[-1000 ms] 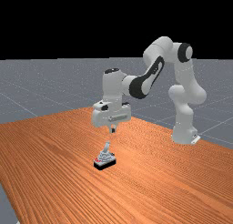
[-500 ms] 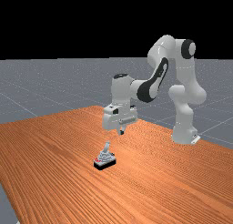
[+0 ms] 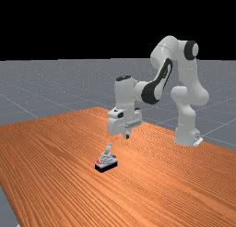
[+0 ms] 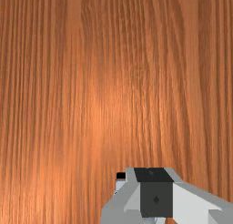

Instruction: Turn on the trigger

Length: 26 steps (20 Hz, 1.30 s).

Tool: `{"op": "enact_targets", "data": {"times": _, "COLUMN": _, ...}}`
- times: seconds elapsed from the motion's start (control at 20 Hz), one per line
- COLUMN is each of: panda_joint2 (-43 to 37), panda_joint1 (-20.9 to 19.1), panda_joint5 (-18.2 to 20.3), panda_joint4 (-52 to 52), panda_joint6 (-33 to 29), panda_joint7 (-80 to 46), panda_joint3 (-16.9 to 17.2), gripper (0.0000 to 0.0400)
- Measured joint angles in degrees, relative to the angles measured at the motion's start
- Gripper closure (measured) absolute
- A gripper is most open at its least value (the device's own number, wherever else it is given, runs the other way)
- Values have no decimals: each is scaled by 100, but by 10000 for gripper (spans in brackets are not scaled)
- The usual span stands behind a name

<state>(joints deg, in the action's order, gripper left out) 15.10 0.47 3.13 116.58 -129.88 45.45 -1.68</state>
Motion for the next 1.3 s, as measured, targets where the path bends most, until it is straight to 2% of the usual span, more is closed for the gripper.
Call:
{"op": "enact_targets", "data": {"times": 0.2, "panda_joint2": 123, "panda_joint1": 77, "panda_joint5": -161, "panda_joint4": 51, "panda_joint6": -203, "panda_joint7": -384, "panda_joint3": 68, "gripper": 400}}
{"op": "enact_targets", "data": {"times": 0.25, "panda_joint2": 197, "panda_joint1": -125, "panda_joint5": 361, "panda_joint4": 56, "panda_joint6": -235, "panda_joint7": 306, "panda_joint3": -106, "gripper": 400}}
{"op": "enact_targets", "data": {"times": 0.3, "panda_joint2": 265, "panda_joint1": -159, "panda_joint5": 430, "panda_joint4": 71, "panda_joint6": -311, "panda_joint7": 375, "panda_joint3": -135, "gripper": 400}}
{"op": "enact_targets", "data": {"times": 0.35, "panda_joint2": 302, "panda_joint1": 61, "panda_joint5": -68, "panda_joint4": 111, "panda_joint6": -445, "panda_joint7": -406, "panda_joint3": 63, "gripper": 400}}
{"op": "enact_targets", "data": {"times": 0.4, "panda_joint2": 358, "panda_joint1": -100, "panda_joint5": 241, "panda_joint4": 111, "panda_joint6": -463, "panda_joint7": 186, "panda_joint3": -84, "gripper": 400}}
{"op": "enact_targets", "data": {"times": 0.45, "panda_joint2": 385, "panda_joint1": -90, "panda_joint5": 203, "panda_joint4": 121, "panda_joint6": -495, "panda_joint7": 152, "panda_joint3": -73, "gripper": 400}}
{"op": "enact_targets", "data": {"times": 0.5, "panda_joint2": 343, "panda_joint1": 5, "panda_joint5": -47, "panda_joint4": 240, "panda_joint6": -746, "panda_joint7": -70, "panda_joint3": 11, "gripper": 400}}
{"op": "enact_targets", "data": {"times": 0.65, "panda_joint2": 352, "panda_joint1": -4, "panda_joint5": -41, "panda_joint4": 252, "panda_joint6": -850, "panda_joint7": -41, "panda_joint3": 13, "gripper": 400}}
{"op": "enact_targets", "data": {"times": 0.75, "panda_joint2": 293, "panda_joint1": -117, "panda_joint5": 25, "panda_joint4": 402, "panda_joint6": -1133, "panda_joint7": 214, "panda_joint3": 31, "gripper": 400}}
{"op": "enact_targets", "data": {"times": 0.8, "panda_joint2": 447, "panda_joint1": -445, "panda_joint5": 634, "panda_joint4": 56, "panda_joint6": -446, "panda_joint7": 910, "panda_joint3": -127, "gripper": 400}}
{"op": "enact_targets", "data": {"times": 0.9, "panda_joint2": 546, "panda_joint1": -826, "panda_joint5": 970, "panda_joint4": -114, "panda_joint6": -188, "panda_joint7": 1558, "panda_joint3": -122, "gripper": 400}}
{"op": "enact_targets", "data": {"times": 0.95, "panda_joint2": 551, "panda_joint1": -914, "panda_joint5": 895, "panda_joint4": -128, "panda_joint6": -226, "panda_joint7": 1626, "panda_joint3": -45, "gripper": 400}}
{"op": "enact_targets", "data": {"times": 1.0, "panda_joint2": 485, "panda_joint1": -691, "panda_joint5": 338, "panda_joint4": -8, "panda_joint6": -525, "panda_joint7": 689, "panda_joint3": 280, "gripper": 400}}
{"op": "enact_targets", "data": {"times": 1.15, "panda_joint2": 524, "panda_joint1": -872, "panda_joint5": 313, "panda_joint4": -79, "panda_joint6": -461, "panda_joint7": 1147, "panda_joint3": 292, "gripper": 400}}
{"op": "enact_targets", "data": {"times": 1.2, "panda_joint2": 521, "panda_joint1": -814, "panda_joint5": 113, "panda_joint4": -61, "panda_joint6": -508, "panda_joint7": 1063, "panda_joint3": 353, "gripper": 400}}
{"op": "enact_targets", "data": {"times": 1.3, "panda_joint2": 529, "panda_joint1": -802, "panda_joint5": 82, "panda_joint4": -54, "panda_joint6": -525, "panda_joint7": 1035, "panda_joint3": 365, "gripper": 400}}
